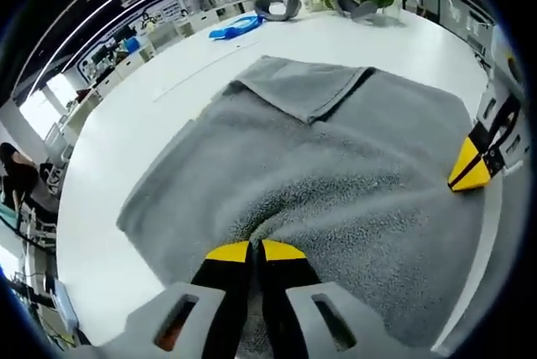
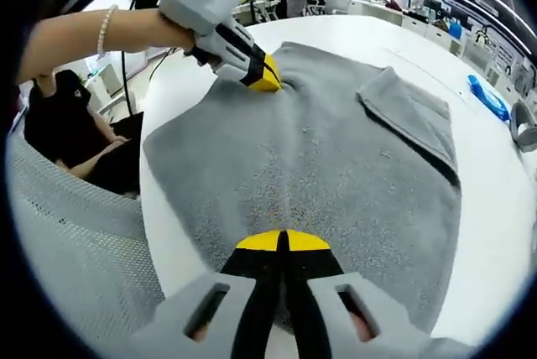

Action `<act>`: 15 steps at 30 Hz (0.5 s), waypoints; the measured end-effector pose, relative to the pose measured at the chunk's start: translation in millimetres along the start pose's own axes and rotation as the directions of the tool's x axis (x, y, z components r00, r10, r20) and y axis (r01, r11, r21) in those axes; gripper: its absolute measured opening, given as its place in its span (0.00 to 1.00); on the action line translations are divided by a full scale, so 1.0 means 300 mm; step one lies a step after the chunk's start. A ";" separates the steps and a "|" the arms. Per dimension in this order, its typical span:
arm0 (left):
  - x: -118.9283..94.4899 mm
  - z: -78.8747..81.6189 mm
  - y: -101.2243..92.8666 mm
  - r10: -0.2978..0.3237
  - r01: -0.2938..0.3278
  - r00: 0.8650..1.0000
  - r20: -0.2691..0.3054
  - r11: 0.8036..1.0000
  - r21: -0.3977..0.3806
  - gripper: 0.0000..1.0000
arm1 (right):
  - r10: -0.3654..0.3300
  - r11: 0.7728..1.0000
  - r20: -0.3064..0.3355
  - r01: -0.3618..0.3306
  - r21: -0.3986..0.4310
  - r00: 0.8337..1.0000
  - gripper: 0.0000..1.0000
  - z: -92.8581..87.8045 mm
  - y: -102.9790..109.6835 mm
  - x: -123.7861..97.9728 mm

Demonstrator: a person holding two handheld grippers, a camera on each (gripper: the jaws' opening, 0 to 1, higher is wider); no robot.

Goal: Fold the towel on the table until its edges align and the towel forms a compact rectangular stack.

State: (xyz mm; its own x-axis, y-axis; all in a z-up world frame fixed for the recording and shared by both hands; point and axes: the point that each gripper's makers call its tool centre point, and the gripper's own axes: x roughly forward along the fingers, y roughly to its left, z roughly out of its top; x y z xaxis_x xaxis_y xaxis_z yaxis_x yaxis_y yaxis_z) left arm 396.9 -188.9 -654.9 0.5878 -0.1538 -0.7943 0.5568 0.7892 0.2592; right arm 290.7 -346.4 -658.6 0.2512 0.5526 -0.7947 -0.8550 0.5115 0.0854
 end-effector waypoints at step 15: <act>0.029 0.041 -0.002 -0.036 0.036 0.999 0.006 0.997 0.064 0.03 | 0.015 1.000 0.010 -0.015 0.015 1.000 0.00 -0.023 0.064 -0.009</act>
State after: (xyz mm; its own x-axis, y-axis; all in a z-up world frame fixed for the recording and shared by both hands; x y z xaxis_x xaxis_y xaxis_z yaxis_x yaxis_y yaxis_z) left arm 408.9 -198.0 -655.1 0.5710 -0.1859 -0.7996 0.6140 0.7433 0.2656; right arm 270.6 -342.5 -658.9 0.2428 0.5667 -0.7874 -0.8518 0.5129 0.1065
